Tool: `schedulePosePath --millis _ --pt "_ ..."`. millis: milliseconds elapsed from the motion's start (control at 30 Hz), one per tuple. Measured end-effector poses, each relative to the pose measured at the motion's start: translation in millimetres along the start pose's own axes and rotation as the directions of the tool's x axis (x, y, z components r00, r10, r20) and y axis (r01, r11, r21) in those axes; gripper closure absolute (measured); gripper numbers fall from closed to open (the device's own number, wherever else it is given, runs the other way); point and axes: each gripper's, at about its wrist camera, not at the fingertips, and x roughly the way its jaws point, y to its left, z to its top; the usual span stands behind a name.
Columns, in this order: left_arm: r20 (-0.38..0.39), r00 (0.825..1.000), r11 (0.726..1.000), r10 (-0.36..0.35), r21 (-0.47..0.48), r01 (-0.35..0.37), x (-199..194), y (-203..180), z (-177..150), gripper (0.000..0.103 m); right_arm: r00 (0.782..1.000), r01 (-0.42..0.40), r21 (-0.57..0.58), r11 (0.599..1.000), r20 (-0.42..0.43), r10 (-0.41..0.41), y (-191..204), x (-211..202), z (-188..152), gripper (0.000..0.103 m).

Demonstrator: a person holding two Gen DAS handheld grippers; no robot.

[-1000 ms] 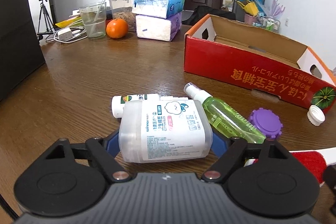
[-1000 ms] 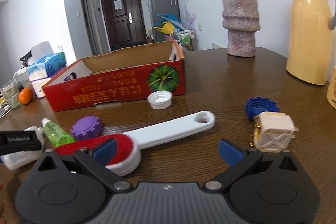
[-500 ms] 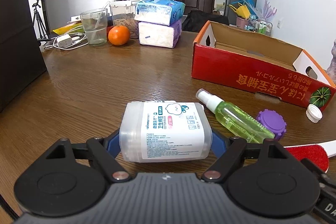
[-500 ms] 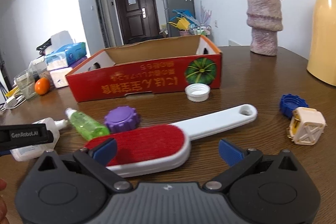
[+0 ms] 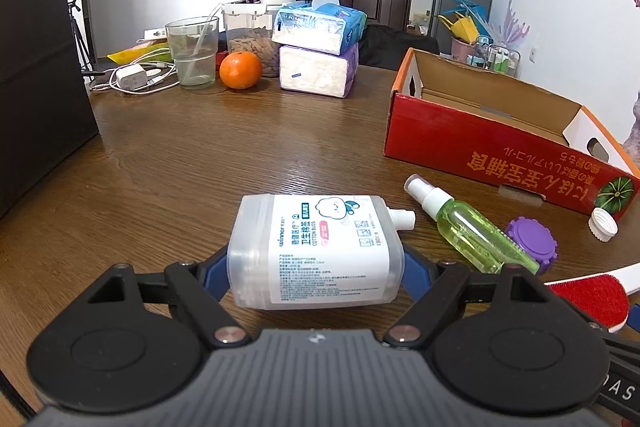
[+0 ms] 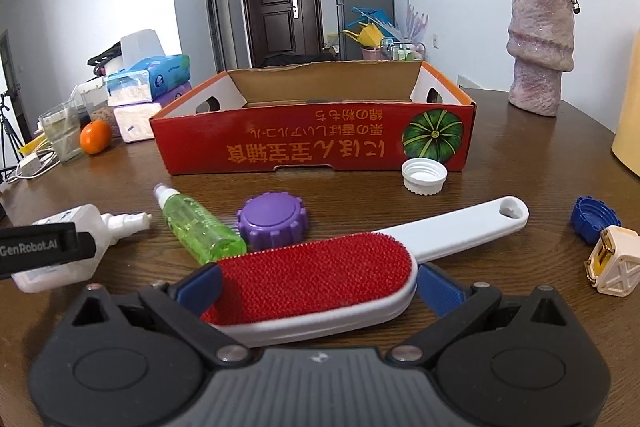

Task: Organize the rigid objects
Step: 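Grasp the lint brush handle with the right tool while the left tool holds the tub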

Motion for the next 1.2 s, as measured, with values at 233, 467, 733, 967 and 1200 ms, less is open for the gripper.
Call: schedulePosePath --millis 233,467,733,967,1200 --pt "0.002 1.000 1.000 -0.001 0.000 0.001 0.0 0.0 0.1 0.020 1.000 -0.013 -0.001 1.000 -0.010 0.013 -0.9 1.0 -1.1 0.000" --pt "-0.002 1.000 1.000 -0.002 0.000 0.002 0.4 0.8 0.5 0.020 1.000 0.009 0.024 1.000 0.002 -0.009 -3.6 -3.8 2.5 0.000" --pt "-0.001 1.000 1.000 -0.005 -0.008 0.005 0.1 1.8 0.8 0.020 0.995 0.092 0.143 0.985 -0.052 -0.086 -4.6 9.5 22.4 0.000" --pt "-0.004 1.000 1.000 -0.003 -0.020 0.003 2.5 7.6 2.3 0.020 0.986 0.146 0.066 0.987 -0.085 -0.140 13.8 23.3 21.4 0.000" --pt "0.001 1.000 1.000 -0.010 -0.017 0.010 0.9 7.9 2.0 0.020 0.989 0.104 0.002 0.995 -0.102 -0.104 9.6 9.0 15.7 0.000"
